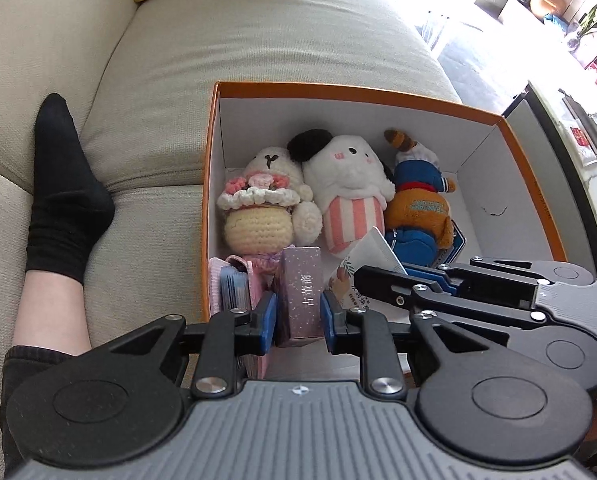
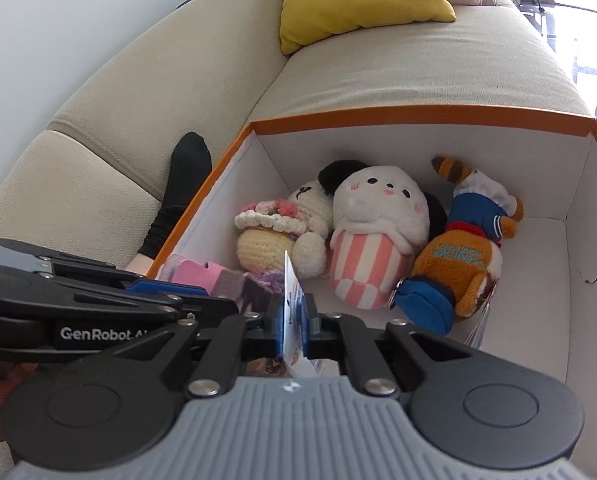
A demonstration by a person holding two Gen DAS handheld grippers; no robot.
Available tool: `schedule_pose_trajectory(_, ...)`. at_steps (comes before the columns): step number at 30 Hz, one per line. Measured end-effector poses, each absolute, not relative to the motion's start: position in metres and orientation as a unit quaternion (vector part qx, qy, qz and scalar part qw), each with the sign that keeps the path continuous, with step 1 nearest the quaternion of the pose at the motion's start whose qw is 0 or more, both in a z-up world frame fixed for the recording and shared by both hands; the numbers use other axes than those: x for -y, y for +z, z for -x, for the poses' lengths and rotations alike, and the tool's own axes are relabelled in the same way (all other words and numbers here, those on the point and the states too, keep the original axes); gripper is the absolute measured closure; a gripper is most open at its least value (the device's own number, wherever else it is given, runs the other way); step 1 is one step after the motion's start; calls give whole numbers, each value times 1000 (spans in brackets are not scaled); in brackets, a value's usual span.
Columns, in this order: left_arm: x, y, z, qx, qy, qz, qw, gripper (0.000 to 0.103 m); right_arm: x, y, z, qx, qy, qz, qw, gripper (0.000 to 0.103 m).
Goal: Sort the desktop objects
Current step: 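Lower the brown card and card deck into the orange box, then open both grippers to release the items and withdraw from the box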
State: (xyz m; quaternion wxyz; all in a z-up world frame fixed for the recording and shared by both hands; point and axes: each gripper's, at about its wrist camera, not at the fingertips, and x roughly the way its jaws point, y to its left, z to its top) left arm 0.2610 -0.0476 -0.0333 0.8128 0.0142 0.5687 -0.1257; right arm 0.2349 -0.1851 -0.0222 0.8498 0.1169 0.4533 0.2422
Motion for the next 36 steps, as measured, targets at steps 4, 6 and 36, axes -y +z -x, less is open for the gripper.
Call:
schedule_pose_trajectory(4,35,-14,-248,-535,-145,11,832,74,176,-22,-233,-450,240,-105,854,94)
schedule_pose_trajectory(6,28,-7,-242,-519,-142,22,843,71,173,-22,-232,-449,240,-108,854,94)
schedule_pose_trajectory(36,-39,-16,-171,-455,-91,165,870,70,158,-14,-218,-495,258,-175,811,77)
